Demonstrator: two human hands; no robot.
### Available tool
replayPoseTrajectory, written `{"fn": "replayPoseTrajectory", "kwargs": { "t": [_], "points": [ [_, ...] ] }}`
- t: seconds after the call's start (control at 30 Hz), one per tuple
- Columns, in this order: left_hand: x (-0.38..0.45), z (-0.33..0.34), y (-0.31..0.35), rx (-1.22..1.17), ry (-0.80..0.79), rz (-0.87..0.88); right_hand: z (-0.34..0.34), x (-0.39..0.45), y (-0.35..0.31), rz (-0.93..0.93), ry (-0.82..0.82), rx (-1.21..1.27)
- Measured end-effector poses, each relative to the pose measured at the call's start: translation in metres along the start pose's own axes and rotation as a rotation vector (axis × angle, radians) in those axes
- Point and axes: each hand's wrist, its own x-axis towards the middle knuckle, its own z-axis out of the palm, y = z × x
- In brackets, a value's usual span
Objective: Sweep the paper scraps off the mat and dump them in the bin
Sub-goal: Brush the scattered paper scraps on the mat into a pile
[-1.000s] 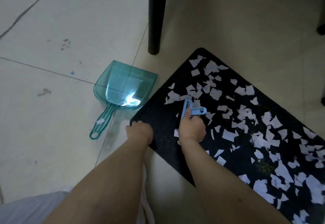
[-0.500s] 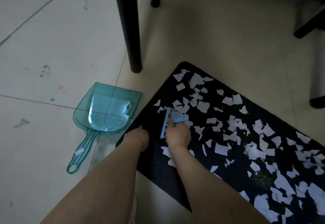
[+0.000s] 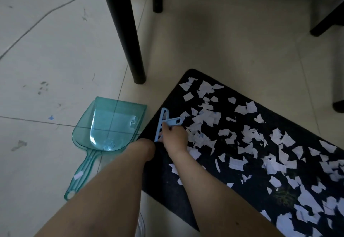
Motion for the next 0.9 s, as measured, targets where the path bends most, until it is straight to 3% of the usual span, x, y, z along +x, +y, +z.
{"fn": "replayPoseTrajectory", "kwargs": {
  "t": [0.07,0.2,0.33,0.4,0.5,0.6,0.67,0.9],
  "points": [
    [0.000,-0.004,-0.001,-0.024,-0.022,-0.020,-0.004,0.009,0.004,0.034,0.031,-0.038],
    [-0.007,-0.016,0.005,0.019,-0.073,-0.018,-0.026,0.010,0.009,0.119,0.269,-0.012],
    [0.000,-0.028,0.021,-0.080,0.126,-0.022,-0.038,0.002,0.009,0.126,0.440,0.115],
    [0.009,-0.029,0.028,-0.134,0.273,-0.055,-0.036,0.004,0.006,0.068,0.398,0.178],
    [0.022,-0.025,0.030,-0.143,0.406,-0.073,-0.026,0.013,-0.001,-0.029,0.208,0.112],
    [0.026,-0.023,0.028,-0.076,0.332,-0.085,-0.021,0.027,0.000,-0.058,0.024,-0.064],
    [0.027,-0.027,0.026,-0.047,0.293,-0.103,-0.026,0.037,0.004,-0.031,0.034,-0.098],
    [0.032,-0.039,0.022,-0.036,0.159,-0.096,-0.072,0.019,0.016,0.277,0.580,0.082]
  ]
}}
